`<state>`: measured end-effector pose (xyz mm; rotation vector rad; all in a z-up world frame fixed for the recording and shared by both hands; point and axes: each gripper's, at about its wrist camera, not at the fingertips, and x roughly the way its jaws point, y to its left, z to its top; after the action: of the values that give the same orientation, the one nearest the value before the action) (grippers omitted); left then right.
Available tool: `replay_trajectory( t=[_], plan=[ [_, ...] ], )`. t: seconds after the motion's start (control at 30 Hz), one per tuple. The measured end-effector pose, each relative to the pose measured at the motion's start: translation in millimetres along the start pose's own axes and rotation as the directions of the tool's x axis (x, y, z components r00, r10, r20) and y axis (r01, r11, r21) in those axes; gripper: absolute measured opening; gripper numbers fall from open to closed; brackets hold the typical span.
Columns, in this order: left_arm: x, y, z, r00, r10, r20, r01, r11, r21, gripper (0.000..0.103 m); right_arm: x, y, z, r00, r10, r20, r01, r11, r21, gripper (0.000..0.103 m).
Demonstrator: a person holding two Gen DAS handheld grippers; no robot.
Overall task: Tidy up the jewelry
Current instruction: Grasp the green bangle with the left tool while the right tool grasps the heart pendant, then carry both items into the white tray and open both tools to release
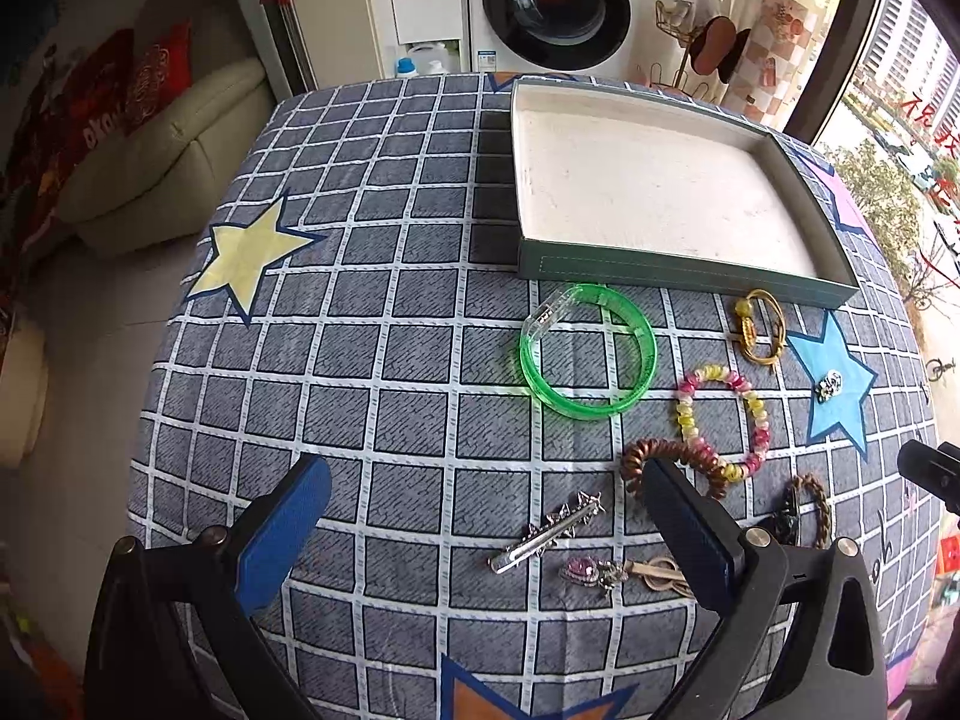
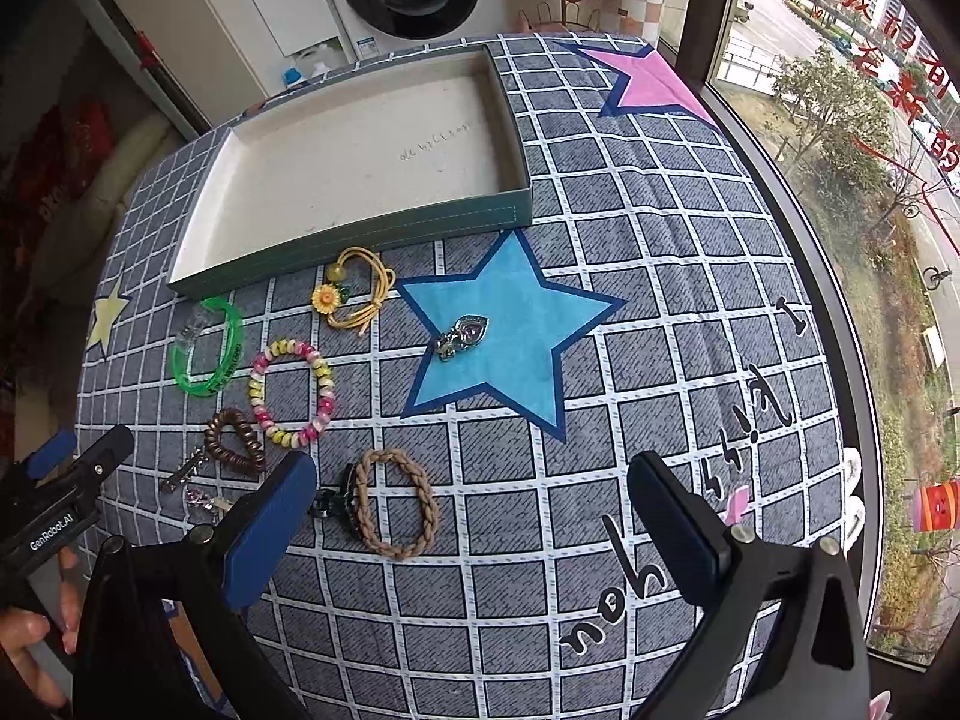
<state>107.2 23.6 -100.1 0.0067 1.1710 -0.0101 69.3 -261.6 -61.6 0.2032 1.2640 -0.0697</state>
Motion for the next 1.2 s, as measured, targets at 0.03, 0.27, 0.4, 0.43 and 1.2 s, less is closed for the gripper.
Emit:
replay_trajectory(
  t=[0.03,0.27,0.4,0.43,1.2],
  plan=[
    [5.2,0.7,2.6,1.0,-0.005,-0.004,0.005,1.0,-0.005,0.103,4.7,-1.9,4.0,1.0,-0.004,-0.01,0.004,1.0,0.007,0.103],
    [37.1,-0.4,22.5,1.0,-0.002,-0.008,0.001,1.0,-0.014,0.103,35.1,-0.6,25.8,0.999,-0.017,-0.046,0.018,1.0,0.022,0.103],
    [53.7,-5.3,32.3,1.0,0.009,-0.021,-0.009,1.0,-0.001,0.102,53.0,0.3,31.3,0.997,-0.027,-0.075,0.031,0.998,0.057,0.094],
    [55.9,-6.4,34.4,1.0,0.009,-0.016,-0.009,1.0,0.0,0.102,57.1,0.4,32.3,0.996,-0.028,-0.086,0.034,0.997,0.068,0.091],
    [55.6,-26.7,57.6,0.993,-0.121,-0.009,0.121,0.99,0.076,0.024,56.8,33.4,28.3,0.997,0.034,-0.073,-0.027,0.995,0.093,0.019]
  ],
)
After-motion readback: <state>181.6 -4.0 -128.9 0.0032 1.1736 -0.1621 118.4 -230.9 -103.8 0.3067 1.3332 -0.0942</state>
